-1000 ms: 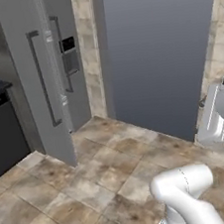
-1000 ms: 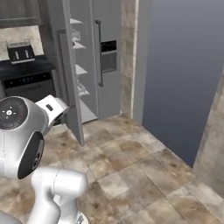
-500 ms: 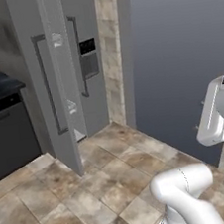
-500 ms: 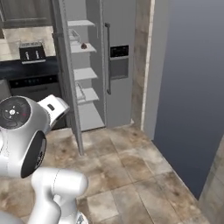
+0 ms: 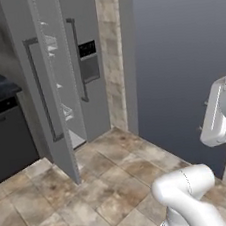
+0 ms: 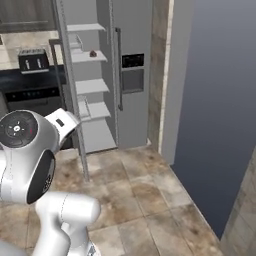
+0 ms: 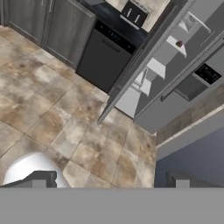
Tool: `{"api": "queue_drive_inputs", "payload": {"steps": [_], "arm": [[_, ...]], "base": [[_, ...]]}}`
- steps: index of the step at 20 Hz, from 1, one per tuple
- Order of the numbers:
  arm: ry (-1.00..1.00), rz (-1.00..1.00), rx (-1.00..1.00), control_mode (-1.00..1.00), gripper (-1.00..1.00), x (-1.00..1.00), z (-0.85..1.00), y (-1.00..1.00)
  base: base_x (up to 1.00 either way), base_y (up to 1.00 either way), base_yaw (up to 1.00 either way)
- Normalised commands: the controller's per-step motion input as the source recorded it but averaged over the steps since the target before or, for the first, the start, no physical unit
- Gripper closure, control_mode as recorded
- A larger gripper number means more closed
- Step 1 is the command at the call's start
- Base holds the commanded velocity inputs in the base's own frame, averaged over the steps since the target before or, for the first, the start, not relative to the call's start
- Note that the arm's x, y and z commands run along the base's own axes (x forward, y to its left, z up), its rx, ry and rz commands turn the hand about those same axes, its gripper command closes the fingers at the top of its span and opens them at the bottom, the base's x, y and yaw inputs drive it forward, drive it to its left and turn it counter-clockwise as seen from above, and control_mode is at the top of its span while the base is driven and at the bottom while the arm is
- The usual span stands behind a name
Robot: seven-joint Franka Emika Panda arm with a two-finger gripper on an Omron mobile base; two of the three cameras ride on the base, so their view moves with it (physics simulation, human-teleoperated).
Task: Take the cupcake and cake from the fridge and place them on the empty tray on the dining counter.
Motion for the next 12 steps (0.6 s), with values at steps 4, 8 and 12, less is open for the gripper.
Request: {"api": "queue_drive_inputs", "payload": {"steps": [4,8,12], "arm": [[0.00,0.00,0.00,1.00,-1.00,0.00,0.00,0.00],[0.00,0.00,0.00,1.00,-1.00,0.00,0.00,0.00],[0.00,0.00,0.00,1.00,-1.00,0.00,0.00,0.00]], "base": [[0.77,-0.01,0.11],[0.90,-0.28,0.18],[0.63,-0.63,0.14]]}}
